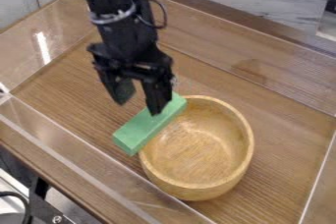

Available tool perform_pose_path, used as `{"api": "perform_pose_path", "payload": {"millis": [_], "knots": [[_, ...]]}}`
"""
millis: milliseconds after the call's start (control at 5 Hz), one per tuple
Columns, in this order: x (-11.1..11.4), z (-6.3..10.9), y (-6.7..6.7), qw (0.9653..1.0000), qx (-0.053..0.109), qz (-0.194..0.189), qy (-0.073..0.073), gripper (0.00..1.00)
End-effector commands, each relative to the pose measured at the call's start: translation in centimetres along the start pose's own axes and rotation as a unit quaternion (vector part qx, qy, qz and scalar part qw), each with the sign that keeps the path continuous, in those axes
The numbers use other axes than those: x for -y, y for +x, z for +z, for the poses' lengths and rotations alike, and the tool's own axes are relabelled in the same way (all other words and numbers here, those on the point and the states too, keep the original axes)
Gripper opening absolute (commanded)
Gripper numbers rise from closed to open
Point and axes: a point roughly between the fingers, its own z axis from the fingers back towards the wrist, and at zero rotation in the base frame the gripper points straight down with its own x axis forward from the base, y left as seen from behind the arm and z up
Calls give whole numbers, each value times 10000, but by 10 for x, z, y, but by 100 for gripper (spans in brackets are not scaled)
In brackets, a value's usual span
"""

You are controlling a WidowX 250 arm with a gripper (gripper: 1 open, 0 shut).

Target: Remove the green block from inside the brown bowl and put it on the table

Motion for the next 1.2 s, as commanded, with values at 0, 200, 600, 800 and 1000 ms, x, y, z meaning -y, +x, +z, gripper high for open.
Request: {"api": "perform_pose_path", "payload": {"millis": [0,200,600,800,1000], "knots": [[-8,1,2,9995,248,143,138,0],[-13,-5,-1,9990,261,311,201,100],[-34,-9,-6,9982,222,496,241,100],[-45,-13,-5,9972,241,657,253,100],[-53,-16,-1,9960,262,810,257,100]]}}
